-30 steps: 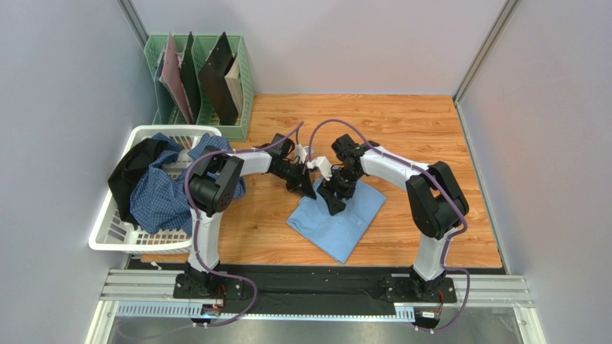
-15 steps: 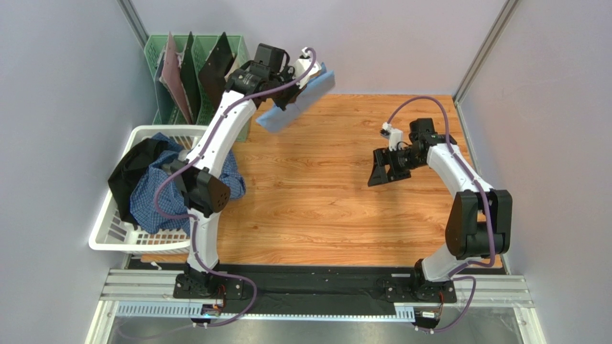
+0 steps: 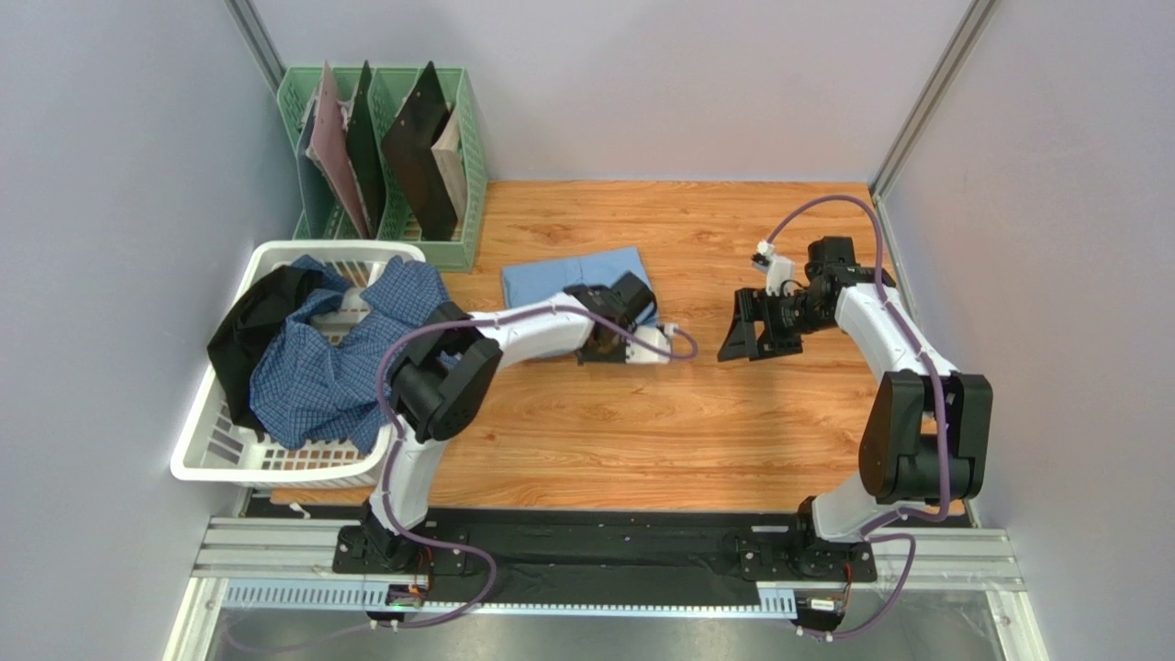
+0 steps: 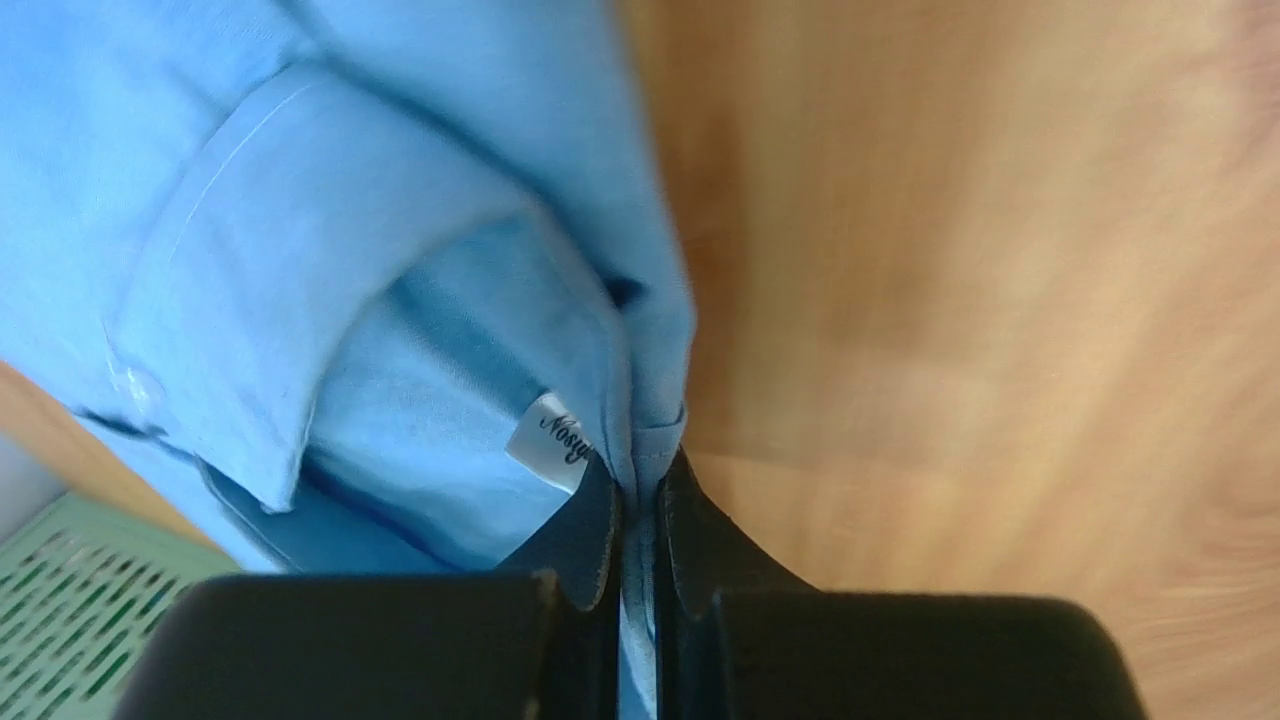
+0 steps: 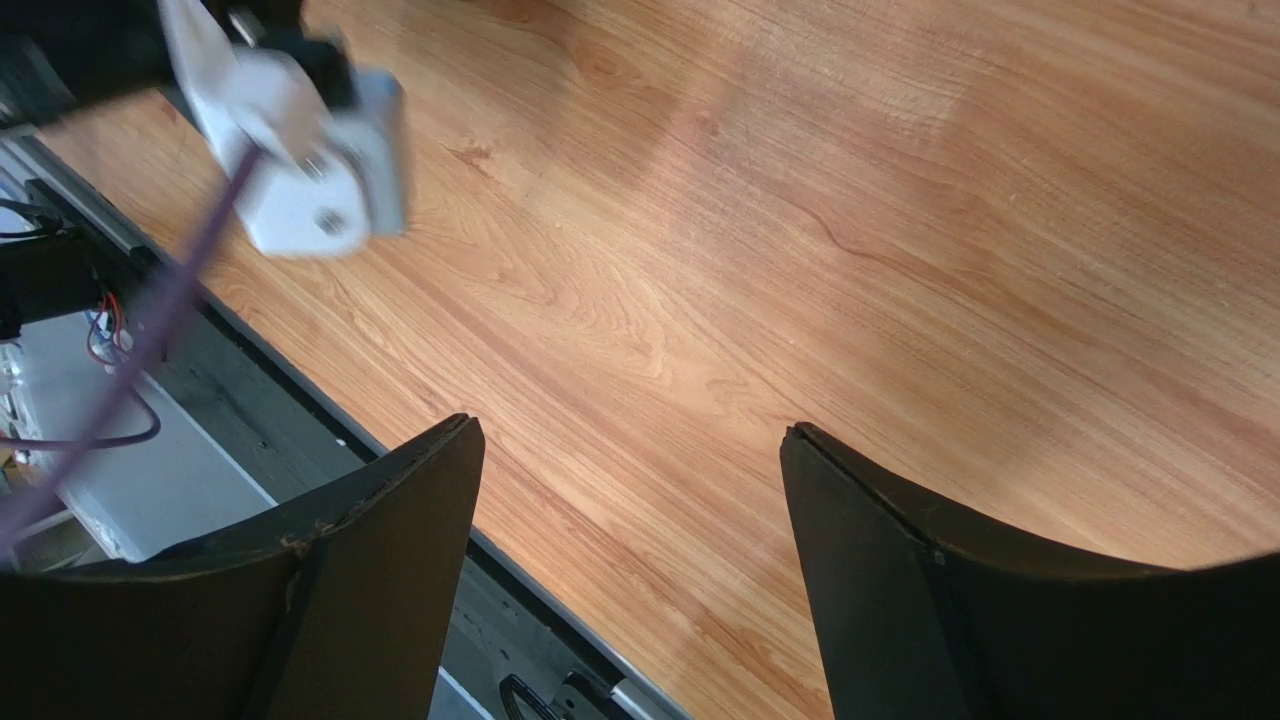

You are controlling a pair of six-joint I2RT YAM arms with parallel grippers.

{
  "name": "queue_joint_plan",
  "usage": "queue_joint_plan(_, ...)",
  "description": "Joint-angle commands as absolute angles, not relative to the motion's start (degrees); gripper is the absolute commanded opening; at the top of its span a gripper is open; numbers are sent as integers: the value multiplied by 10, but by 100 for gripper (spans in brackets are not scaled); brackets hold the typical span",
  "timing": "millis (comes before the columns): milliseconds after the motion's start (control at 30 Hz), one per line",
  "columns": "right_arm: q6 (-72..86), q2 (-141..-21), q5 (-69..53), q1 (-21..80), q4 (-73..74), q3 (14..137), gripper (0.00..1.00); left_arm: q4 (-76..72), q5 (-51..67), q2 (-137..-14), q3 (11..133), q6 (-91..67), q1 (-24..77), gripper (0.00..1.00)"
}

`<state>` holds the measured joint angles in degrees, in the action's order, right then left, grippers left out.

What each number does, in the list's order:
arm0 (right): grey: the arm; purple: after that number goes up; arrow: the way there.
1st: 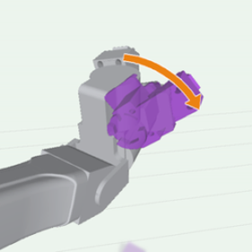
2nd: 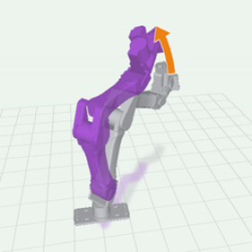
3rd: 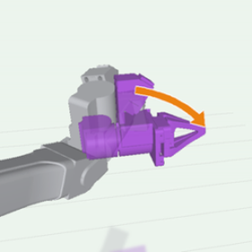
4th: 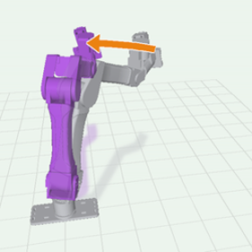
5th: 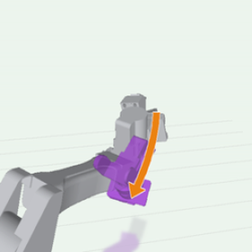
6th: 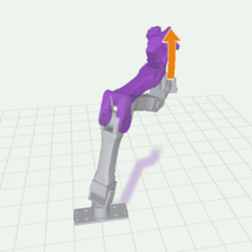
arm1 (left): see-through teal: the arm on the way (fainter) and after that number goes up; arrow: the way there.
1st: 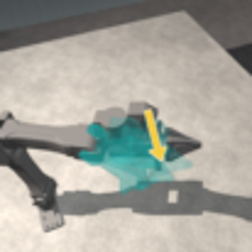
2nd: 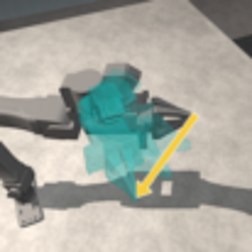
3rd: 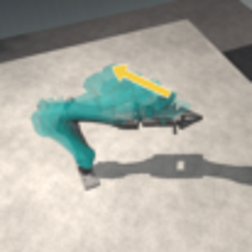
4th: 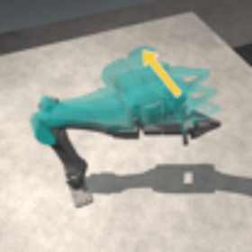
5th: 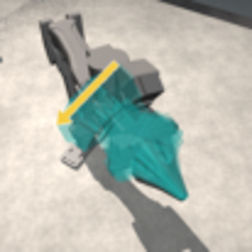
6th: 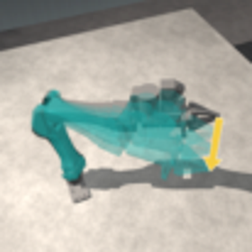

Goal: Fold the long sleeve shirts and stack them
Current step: Fold the shirt, then neatly place the folded shirt to the corner

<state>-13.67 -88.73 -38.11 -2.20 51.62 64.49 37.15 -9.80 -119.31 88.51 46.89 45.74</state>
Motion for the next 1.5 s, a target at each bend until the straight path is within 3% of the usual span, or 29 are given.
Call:
queue_joint_plan(0,-136,-879,-403,-22,525,663,79,358,-104,-1179,870,348,518,4)
queue_joint_plan(33,-137,-882,-404,-22,527,670,79,391,-87,-1173,882,330,532,12)
queue_joint_plan(67,-139,-884,-408,-23,528,675,79,409,-66,-1169,890,299,538,29)
queue_joint_plan(267,-144,-921,-417,-19,540,739,80,542,105,-1064,945,283,546,70)
queue_joint_plan(400,-129,-975,-407,17,524,808,75,577,176,-994,931,263,496,70)
queue_joint_plan(500,-98,-1027,-401,65,519,866,70,573,203,-965,911,238,405,68)
queue_joint_plan(733,-11,-1096,-332,206,461,912,53,584,277,-1033,972,181,197,64)
queue_joint_plan(933,-34,-1168,-270,293,487,902,50,576,260,-1027,975,191,169,65)
queue_joint_plan(1067,-99,-1191,-213,290,536,875,49,573,265,-1023,963,189,161,65)
queue_joint_plan(1233,-324,-1171,-117,223,578,853,46,577,274,-1015,951,198,154,65)
queue_joint_plan(1367,-466,-1186,-91,157,607,1018,52,579,294,-1004,934,207,154,65)
queue_joint_plan(1467,-460,-1201,-127,146,638,1161,59,578,295,-1001,925,210,154,65)
